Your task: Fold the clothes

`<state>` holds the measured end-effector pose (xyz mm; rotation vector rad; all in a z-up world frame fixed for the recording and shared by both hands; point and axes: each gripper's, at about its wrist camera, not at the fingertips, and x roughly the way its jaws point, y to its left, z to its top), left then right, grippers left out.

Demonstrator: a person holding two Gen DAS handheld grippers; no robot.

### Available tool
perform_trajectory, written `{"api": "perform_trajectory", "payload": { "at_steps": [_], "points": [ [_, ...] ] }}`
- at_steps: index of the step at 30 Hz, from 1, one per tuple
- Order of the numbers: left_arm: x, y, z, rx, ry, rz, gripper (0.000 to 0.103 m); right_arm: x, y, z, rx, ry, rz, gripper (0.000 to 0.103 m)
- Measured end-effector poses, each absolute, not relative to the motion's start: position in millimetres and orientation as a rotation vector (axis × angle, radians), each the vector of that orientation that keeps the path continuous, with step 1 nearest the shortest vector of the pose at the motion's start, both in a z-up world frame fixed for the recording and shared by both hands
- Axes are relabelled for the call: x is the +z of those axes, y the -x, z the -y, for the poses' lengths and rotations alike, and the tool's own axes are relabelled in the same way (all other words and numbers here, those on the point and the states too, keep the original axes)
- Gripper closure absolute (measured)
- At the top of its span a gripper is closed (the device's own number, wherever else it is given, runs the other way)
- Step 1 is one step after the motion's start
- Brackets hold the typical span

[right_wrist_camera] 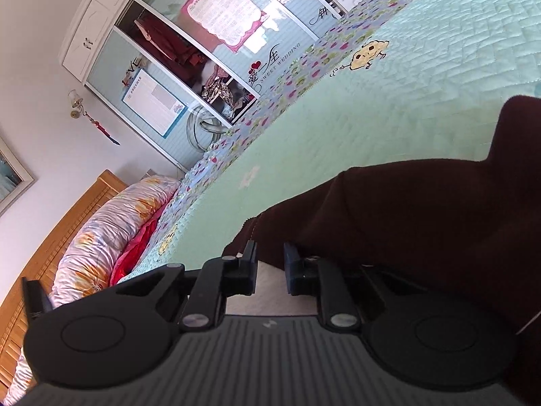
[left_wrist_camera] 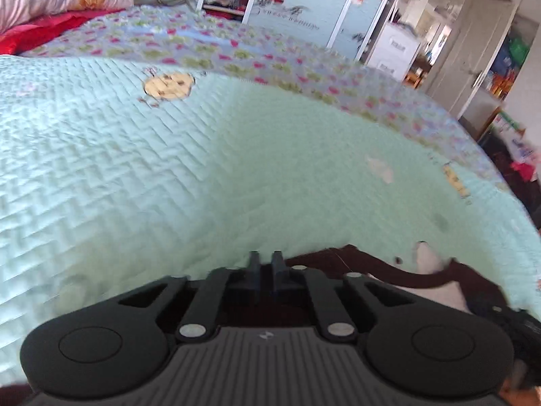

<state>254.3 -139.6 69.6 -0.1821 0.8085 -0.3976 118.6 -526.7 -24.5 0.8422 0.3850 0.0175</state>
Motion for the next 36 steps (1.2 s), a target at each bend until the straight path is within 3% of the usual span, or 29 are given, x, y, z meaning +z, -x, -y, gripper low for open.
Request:
{"api": "perform_trajectory", "payload": {
  "at_steps": [3,7,10,11,12,14,15,17,18,19,21,24,27,29,31,36],
  "points": [
    [87,-203,118,-0.469,0.161,-0.816,0.067,-20,-122,521,0.002,-0.817,-0.408,0.084],
    [86,-146,103,-0.564,0.177,-0.865,0.062,3,-119,504,-0.029,-0.73,-0.499,0.081],
    [73,-132,93,-0.554,0.194,-0.901,0.053,23,-76,469,0.135,-0.749,-0.546,0.075],
    [68,-131,90,-0.535,0.193,-0.911,0.048,29,-60,457,0.189,-0.755,-0.561,0.065],
    [64,-130,87,-0.516,0.191,-0.921,0.056,31,-38,443,0.238,-0.773,-0.585,0.053],
    [54,-129,81,-0.478,0.189,-0.941,0.09,21,-3,427,0.262,-0.773,-0.653,0.047],
    [49,-128,78,-0.458,0.187,-0.95,0.096,12,9,424,0.213,-0.736,-0.701,0.063],
    [40,-125,72,-0.421,0.183,-0.967,0.095,2,33,434,0.105,-0.732,-0.689,0.101],
    [49,-117,70,-0.42,0.162,-0.951,0.087,3,43,441,0.078,-0.787,-0.687,0.101],
    [53,-100,68,-0.437,0.155,-0.947,0.082,8,54,442,0.044,-0.826,-0.687,0.099],
    [60,-67,64,-0.469,0.141,-0.94,0.059,22,79,437,0.004,-0.834,-0.683,0.088],
    [71,-18,58,-0.518,0.12,-0.929,0.057,43,120,407,0.079,-0.742,-0.696,0.075],
    [71,30,55,-0.548,0.085,-0.937,0.038,53,161,374,0.154,-0.644,-0.711,0.055],
    [47,51,54,-0.475,0.025,-0.977,0.04,45,180,361,0.122,-0.607,-0.764,0.048],
    [35,67,44,-0.442,0.036,-0.919,0.045,33,198,363,0.075,-0.645,-0.76,0.055],
    [43,81,48,-0.412,-0.011,-0.94,0.044,54,218,353,-0.007,-0.572,-0.792,0.054]
  ]
}}
